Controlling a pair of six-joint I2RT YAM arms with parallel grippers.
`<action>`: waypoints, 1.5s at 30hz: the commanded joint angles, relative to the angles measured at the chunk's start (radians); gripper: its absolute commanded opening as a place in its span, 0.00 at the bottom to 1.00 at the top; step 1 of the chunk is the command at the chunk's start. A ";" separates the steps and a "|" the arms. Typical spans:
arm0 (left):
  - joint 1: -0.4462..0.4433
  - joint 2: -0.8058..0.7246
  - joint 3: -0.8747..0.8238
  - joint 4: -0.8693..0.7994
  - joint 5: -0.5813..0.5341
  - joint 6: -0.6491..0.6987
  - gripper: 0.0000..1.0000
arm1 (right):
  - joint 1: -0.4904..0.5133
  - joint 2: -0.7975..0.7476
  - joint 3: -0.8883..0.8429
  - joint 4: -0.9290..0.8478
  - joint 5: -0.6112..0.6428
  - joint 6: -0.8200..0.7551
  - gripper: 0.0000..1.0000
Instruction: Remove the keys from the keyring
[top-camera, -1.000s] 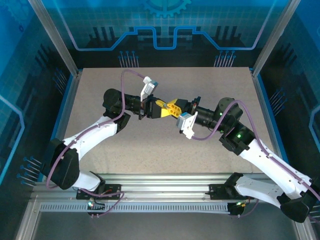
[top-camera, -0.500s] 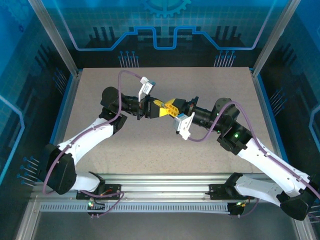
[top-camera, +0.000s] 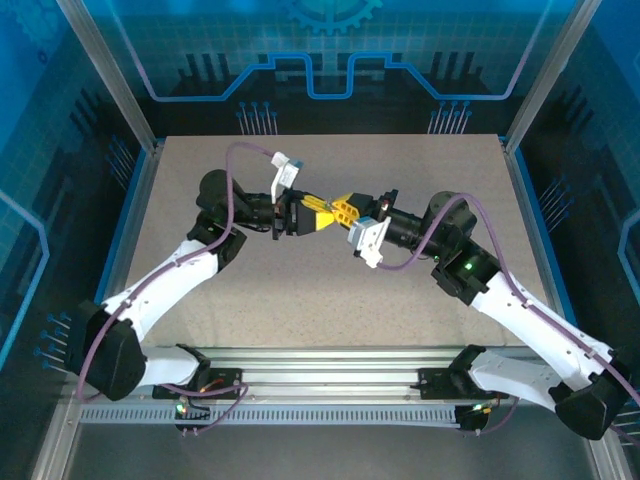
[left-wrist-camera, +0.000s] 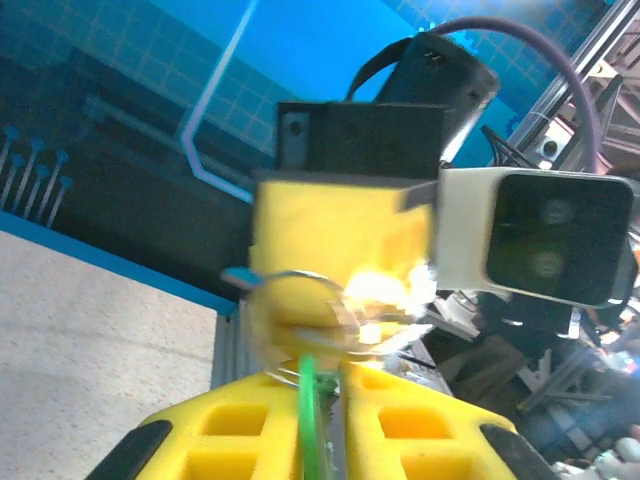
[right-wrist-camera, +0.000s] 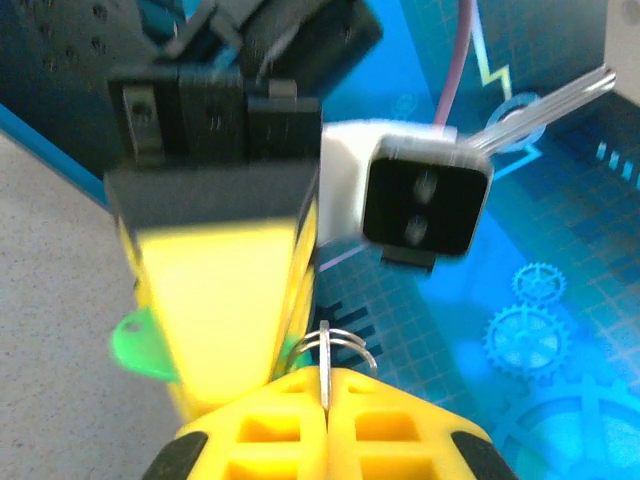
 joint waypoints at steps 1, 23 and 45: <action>0.005 -0.063 0.020 0.025 -0.026 0.086 0.23 | -0.028 0.033 -0.034 -0.034 -0.015 0.088 0.00; 0.004 -0.104 -0.052 -0.054 -0.093 0.178 0.48 | -0.094 0.027 -0.043 0.174 -0.062 0.262 0.00; 0.084 -0.273 -0.019 -0.518 -0.522 0.396 0.59 | -0.165 0.036 0.021 0.105 -0.162 0.229 0.00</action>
